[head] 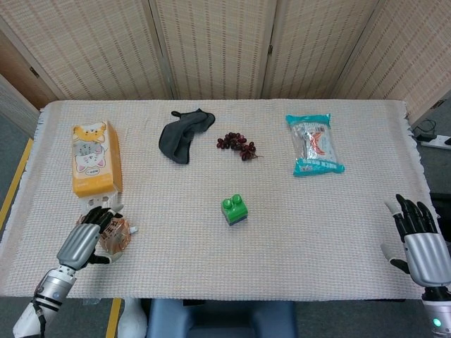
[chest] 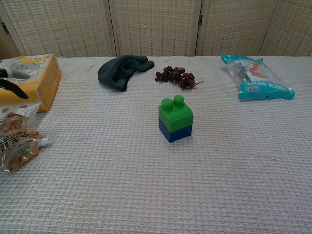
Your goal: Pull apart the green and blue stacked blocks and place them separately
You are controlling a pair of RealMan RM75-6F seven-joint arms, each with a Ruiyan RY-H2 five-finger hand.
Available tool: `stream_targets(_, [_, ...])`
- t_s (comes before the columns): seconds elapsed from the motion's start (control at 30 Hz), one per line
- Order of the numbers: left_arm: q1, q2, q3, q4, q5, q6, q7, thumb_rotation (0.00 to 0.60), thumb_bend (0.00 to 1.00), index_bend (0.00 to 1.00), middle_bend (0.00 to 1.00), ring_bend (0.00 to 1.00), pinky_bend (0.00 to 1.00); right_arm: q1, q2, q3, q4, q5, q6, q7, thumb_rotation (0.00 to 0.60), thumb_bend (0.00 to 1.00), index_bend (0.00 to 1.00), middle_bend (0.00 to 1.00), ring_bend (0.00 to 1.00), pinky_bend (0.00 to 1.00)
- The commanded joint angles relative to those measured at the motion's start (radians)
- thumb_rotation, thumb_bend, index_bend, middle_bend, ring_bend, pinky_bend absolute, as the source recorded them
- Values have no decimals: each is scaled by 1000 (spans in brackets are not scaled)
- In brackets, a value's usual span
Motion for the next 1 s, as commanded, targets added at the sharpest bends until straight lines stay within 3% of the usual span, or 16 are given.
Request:
stream_targets(0.03, [-53, -81, -68, -66, -131, -26, 72, 600, 223, 1, 217, 81, 21, 7, 1, 4, 3, 13, -16, 6, 600, 330, 0, 0, 0, 0])
stream_targets(0.4, [-162, -296, -128, -53, -342, -61, 191, 600, 201, 0, 146, 15, 0, 2, 18, 10, 1, 12, -3, 66, 600, 330, 0, 0, 0, 0])
stream_targets(0.73, [-236, -497, -178, 151, -267, -19, 148, 600, 193, 0, 146, 9, 0, 6, 31, 20, 14, 29, -13, 112, 600, 331, 0, 0, 0, 0])
stream_targets(1.0, [-305, -615, -208, 299, -302, -64, 139, 600, 192, 0, 146, 6, 0, 23, 38, 28, 20, 46, -44, 146, 600, 330, 0, 0, 0, 0])
